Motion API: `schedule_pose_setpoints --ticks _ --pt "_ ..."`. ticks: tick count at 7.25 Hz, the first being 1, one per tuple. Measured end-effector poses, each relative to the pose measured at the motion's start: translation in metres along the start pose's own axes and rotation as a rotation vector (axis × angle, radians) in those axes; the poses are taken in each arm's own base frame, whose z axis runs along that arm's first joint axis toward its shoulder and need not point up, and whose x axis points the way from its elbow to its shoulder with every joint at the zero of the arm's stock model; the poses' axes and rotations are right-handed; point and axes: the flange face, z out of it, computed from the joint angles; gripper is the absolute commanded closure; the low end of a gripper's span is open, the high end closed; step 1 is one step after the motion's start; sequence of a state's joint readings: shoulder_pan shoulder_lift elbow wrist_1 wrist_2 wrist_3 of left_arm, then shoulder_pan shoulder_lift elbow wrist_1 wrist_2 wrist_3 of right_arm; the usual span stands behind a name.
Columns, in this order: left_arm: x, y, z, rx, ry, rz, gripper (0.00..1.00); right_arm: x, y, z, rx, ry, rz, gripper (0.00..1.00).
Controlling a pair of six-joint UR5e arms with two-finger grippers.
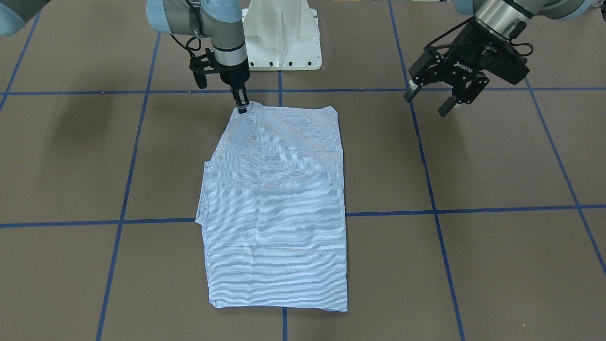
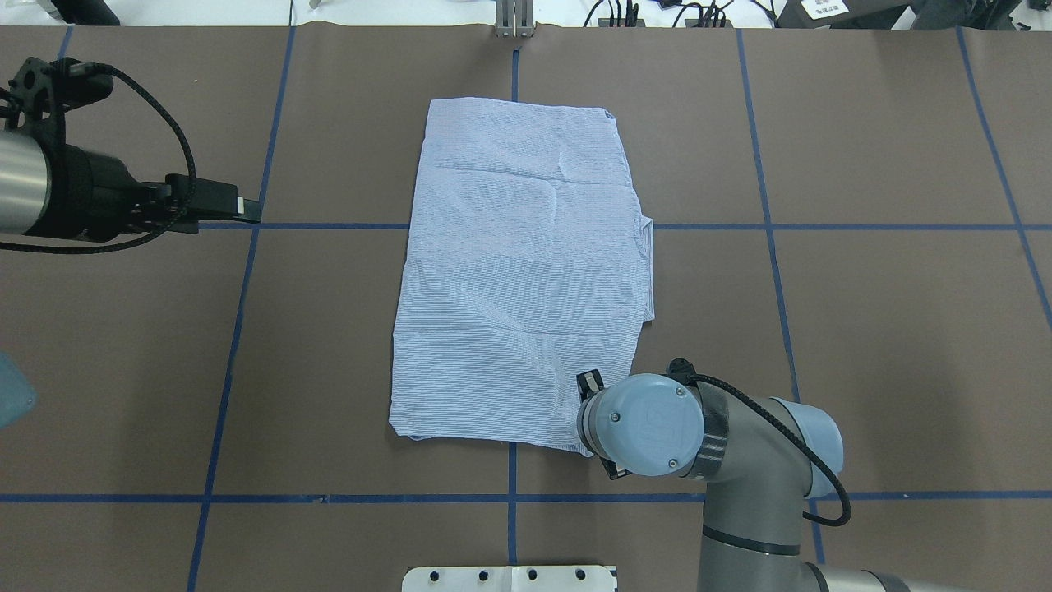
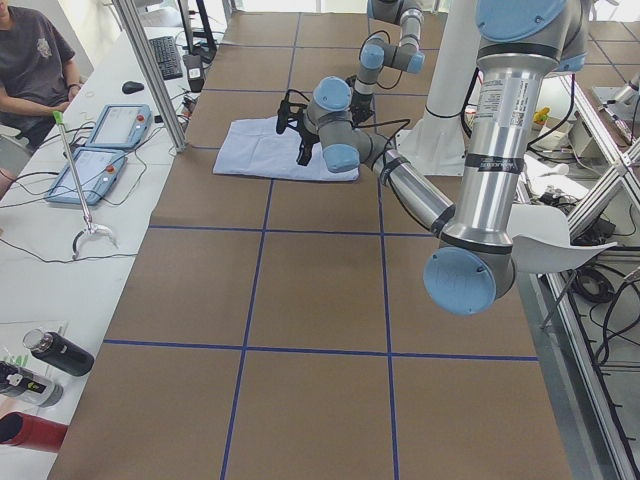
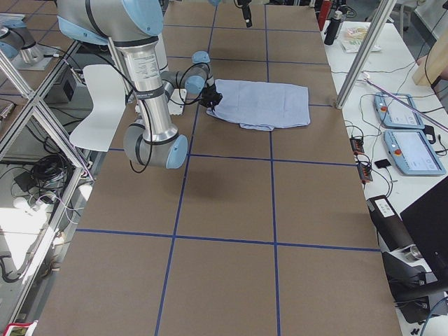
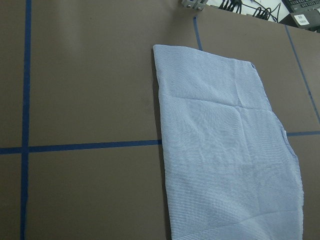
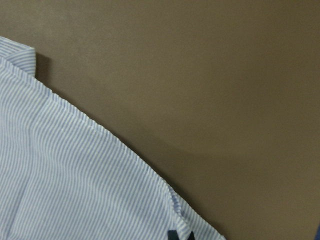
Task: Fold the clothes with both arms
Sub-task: 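Move the left gripper to the other shirt corner nearest the robot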
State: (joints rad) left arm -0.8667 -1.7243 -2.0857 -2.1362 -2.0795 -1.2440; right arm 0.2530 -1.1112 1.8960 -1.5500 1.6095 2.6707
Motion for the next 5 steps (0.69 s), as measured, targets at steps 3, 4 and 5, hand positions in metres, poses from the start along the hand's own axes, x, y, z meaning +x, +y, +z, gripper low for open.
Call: schedule_pose_setpoints --ticks 3,4,5 --pt "0.052 0.067 0.063 -0.037 0.017 -0.321 0.01 0.000 -0.008 -0.004 0.001 0.003 0.005 1.00" --pt "0.064 0.105 0.089 -0.050 0.004 -0.421 0.01 0.001 -0.012 -0.001 0.007 0.006 0.006 1.00" --pt "0.069 0.141 0.114 -0.057 -0.021 -0.480 0.01 0.003 -0.014 0.000 0.010 0.007 0.006 1.00"
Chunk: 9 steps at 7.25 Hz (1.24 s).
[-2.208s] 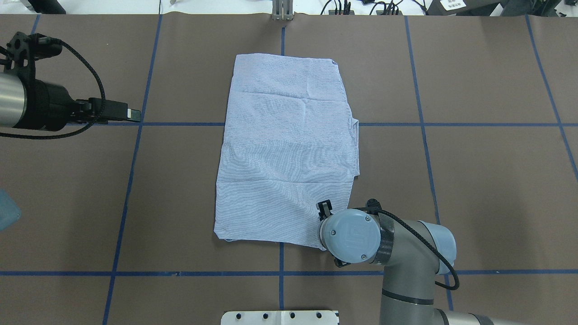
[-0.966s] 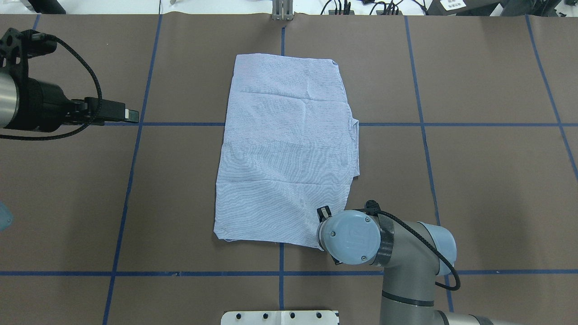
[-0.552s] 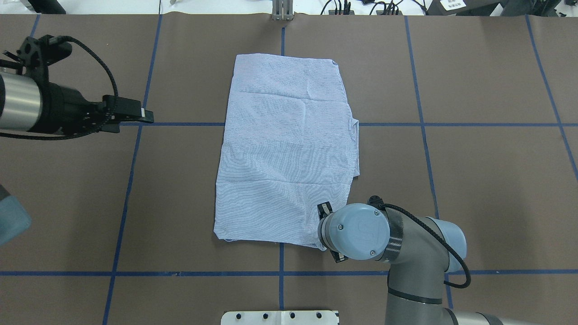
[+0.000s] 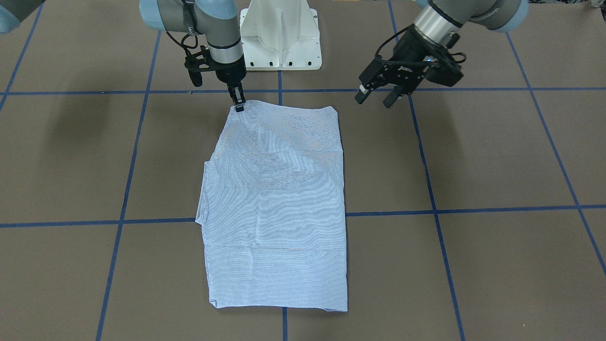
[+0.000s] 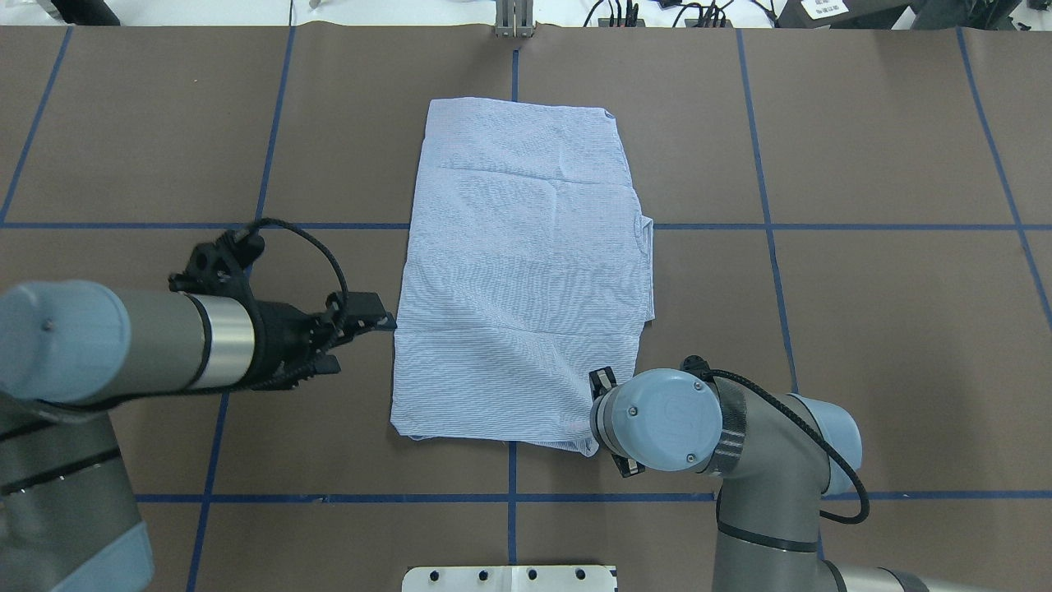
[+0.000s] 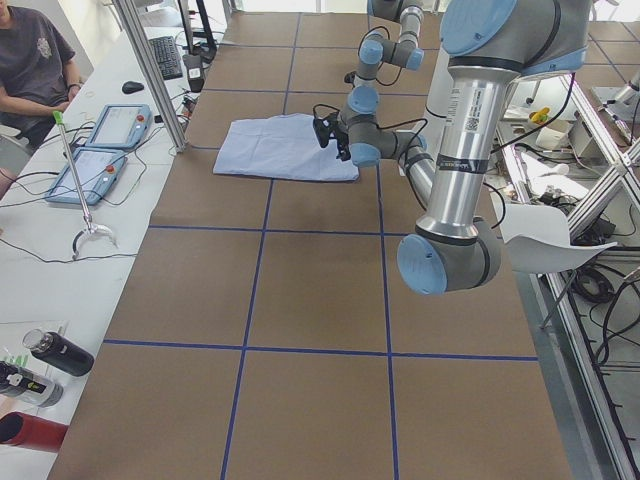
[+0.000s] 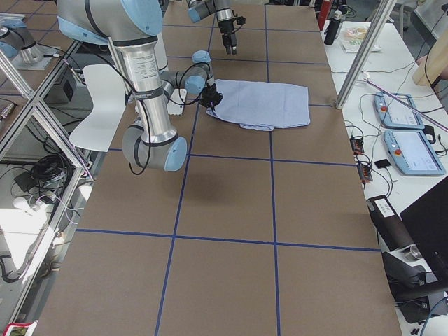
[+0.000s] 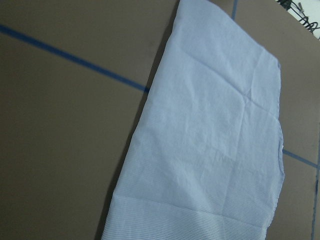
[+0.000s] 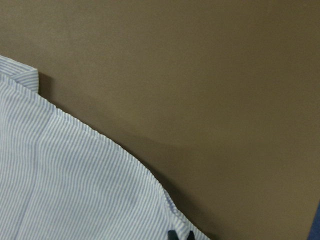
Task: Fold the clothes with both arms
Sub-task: 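Move the left gripper to the other shirt corner nearest the robot, then grasp the near shirt corners with both grippers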
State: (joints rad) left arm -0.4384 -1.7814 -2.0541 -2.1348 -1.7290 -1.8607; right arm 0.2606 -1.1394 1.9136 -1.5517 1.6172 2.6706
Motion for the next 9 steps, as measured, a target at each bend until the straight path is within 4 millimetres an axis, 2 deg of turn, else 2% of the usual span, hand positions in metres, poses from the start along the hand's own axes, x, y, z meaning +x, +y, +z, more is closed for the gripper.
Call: schedule_pose_setpoints --ticks 1,2,5,6,7,8,9 --pt "-0.011 0.023 0.027 0.005 -0.030 -0.026 0.02 0.001 0.000 0.000 -0.001 0.000 0.000 1.00" --pt "-0.017 0.034 0.051 0.012 -0.055 -0.037 0.04 0.001 0.000 -0.001 -0.003 -0.001 -0.001 1.00" --pt "-0.029 0.044 0.101 0.044 -0.109 -0.038 0.22 0.001 0.002 -0.007 -0.013 -0.005 -0.002 1.00" --pt "-0.035 0.049 0.111 0.042 -0.127 -0.034 0.32 0.000 0.002 -0.010 -0.016 -0.008 -0.002 1.00" --pt "-0.037 0.052 0.116 0.041 -0.133 -0.036 0.50 0.000 0.002 -0.012 -0.019 -0.010 -0.002 1.00" --pt "-0.037 0.054 0.118 0.041 -0.134 -0.041 0.86 0.000 0.002 -0.013 -0.021 -0.010 -0.002 1.00" --pt "-0.038 0.056 0.119 0.040 -0.136 -0.045 1.00 0.000 0.003 -0.014 -0.022 -0.011 -0.002 1.00"
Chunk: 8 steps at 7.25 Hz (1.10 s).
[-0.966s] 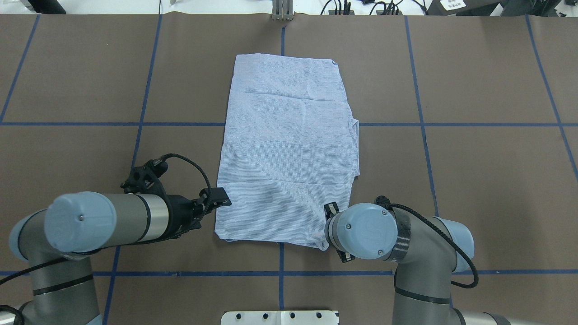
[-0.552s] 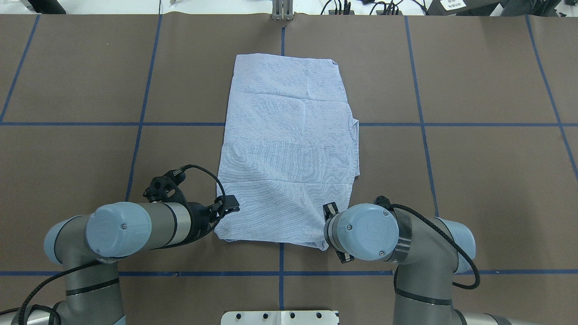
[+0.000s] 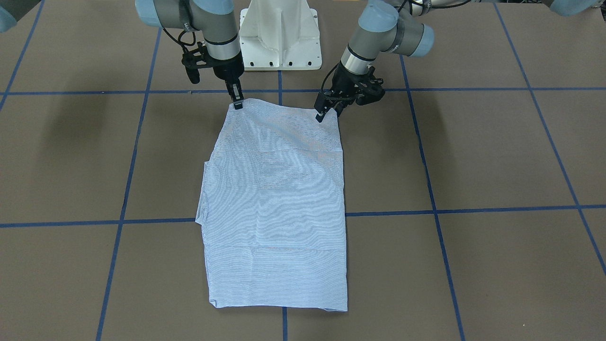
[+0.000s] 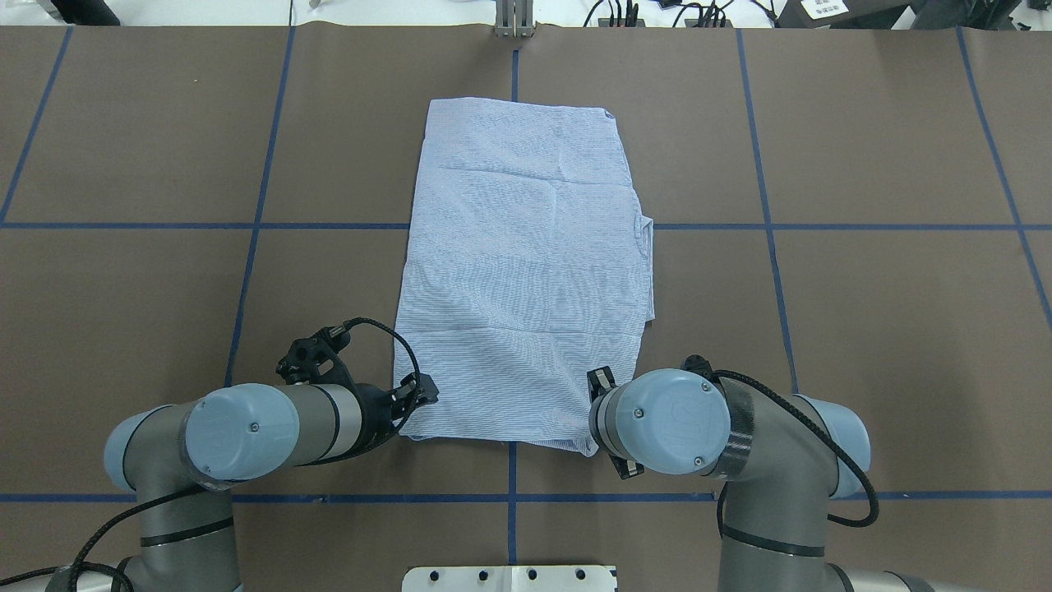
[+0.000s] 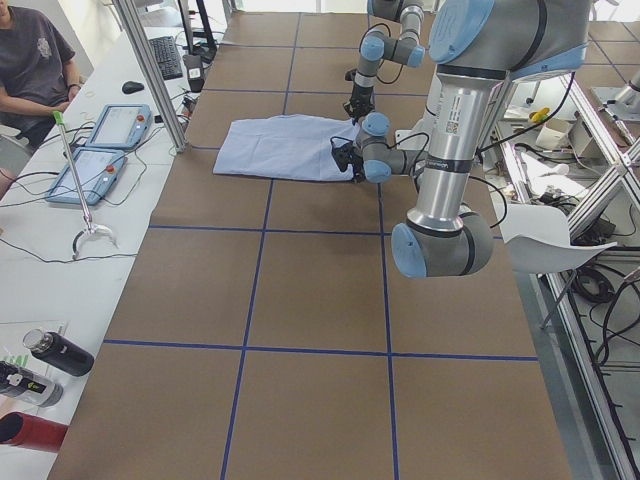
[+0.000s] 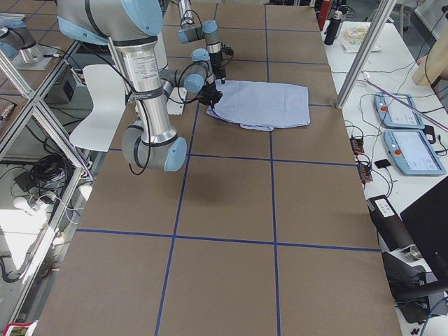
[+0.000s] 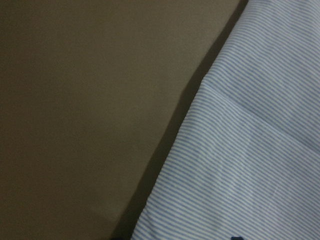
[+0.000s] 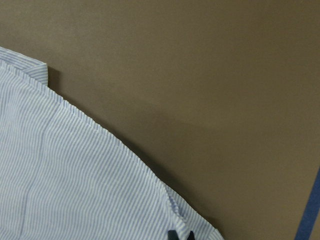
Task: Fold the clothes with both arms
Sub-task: 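Grasp the near shirt corners with both grippers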
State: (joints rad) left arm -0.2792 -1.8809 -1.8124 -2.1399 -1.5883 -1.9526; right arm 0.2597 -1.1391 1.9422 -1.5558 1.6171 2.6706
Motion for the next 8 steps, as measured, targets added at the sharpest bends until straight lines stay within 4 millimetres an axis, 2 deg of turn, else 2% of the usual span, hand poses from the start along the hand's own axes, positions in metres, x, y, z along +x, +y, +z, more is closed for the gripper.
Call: schedule_pose_setpoints --ticks 2,3,4,5,6,7,8 --pt "-0.001 0.011 -0.002 -0.021 -0.001 0.006 1.00 -0.001 0.000 -0.002 -0.003 -0.002 0.001 1.00" --pt "0.008 0.017 -0.018 -0.048 0.024 0.007 1.00 -0.002 -0.002 -0.003 -0.002 -0.004 0.003 1.00" --pt "0.021 0.022 -0.046 -0.089 0.053 0.007 1.00 -0.005 -0.004 -0.009 0.002 -0.008 0.008 1.00" --pt "0.035 0.025 -0.077 -0.122 0.077 0.005 1.00 -0.008 -0.007 -0.024 0.010 -0.011 0.014 1.00" --pt "0.048 0.018 -0.103 -0.126 0.099 -0.003 1.00 -0.014 -0.012 -0.042 0.024 -0.016 0.024 1.00" --pt "0.063 -0.005 -0.117 -0.110 0.116 -0.021 1.00 -0.028 -0.020 -0.055 0.035 -0.031 0.031 1.00" --pt "0.084 -0.039 -0.122 -0.097 0.127 -0.042 1.00 -0.052 -0.030 -0.066 0.038 -0.049 0.024 1.00"
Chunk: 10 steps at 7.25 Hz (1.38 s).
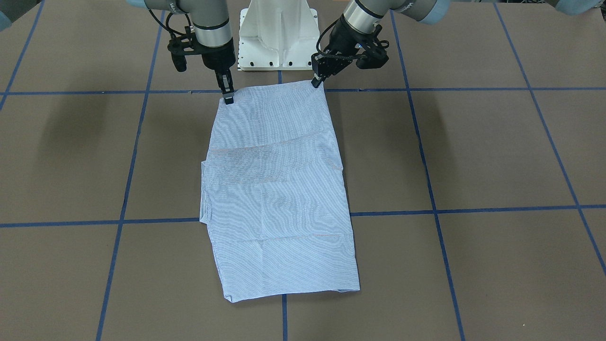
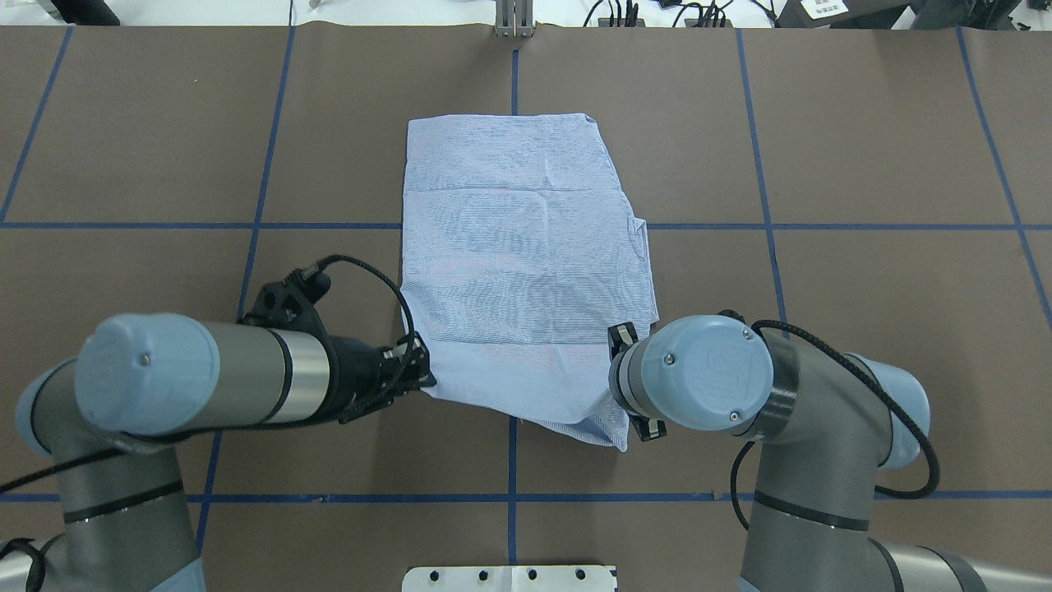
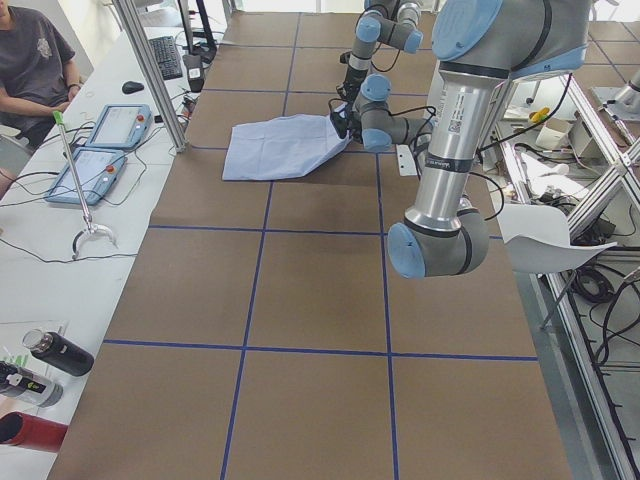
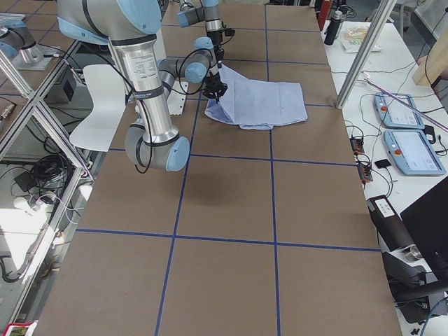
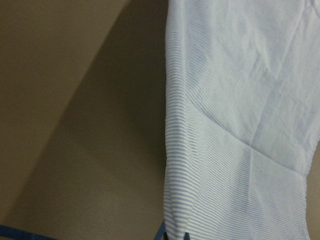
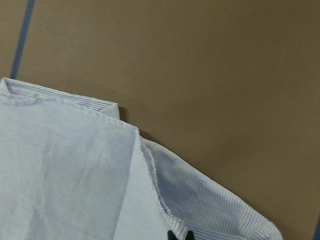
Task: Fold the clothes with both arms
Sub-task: 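Grasp the near shirt corners with both grippers, then lift the near edge with both grippers and fold it away from the robot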
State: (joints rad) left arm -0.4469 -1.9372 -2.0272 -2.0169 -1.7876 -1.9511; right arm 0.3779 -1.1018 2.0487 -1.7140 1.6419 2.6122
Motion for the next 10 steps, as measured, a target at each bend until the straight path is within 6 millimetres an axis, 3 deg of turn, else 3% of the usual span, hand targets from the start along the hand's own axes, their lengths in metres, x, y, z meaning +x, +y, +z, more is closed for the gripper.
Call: schedule_pose_setpoints --ticks 2,6,8,10 --pt "0.039 -0.063 0.011 0.052 0.002 -0.035 1.00 -0.072 -0.018 -0.007 0.003 -0.008 -0.017 1.00" --pt "0.095 -0.150 0.038 0.161 -0.007 -0.058 1.00 -0.232 -0.041 0.036 -0.001 0.057 -0.064 1.00" --pt "0.117 -0.198 0.071 0.199 -0.002 -0.053 1.00 -0.290 -0.058 0.054 -0.003 0.073 -0.089 1.00" --pt "0.125 -0.237 0.099 0.226 -0.002 -0.037 1.00 -0.325 -0.072 0.080 -0.014 0.063 -0.111 1.00"
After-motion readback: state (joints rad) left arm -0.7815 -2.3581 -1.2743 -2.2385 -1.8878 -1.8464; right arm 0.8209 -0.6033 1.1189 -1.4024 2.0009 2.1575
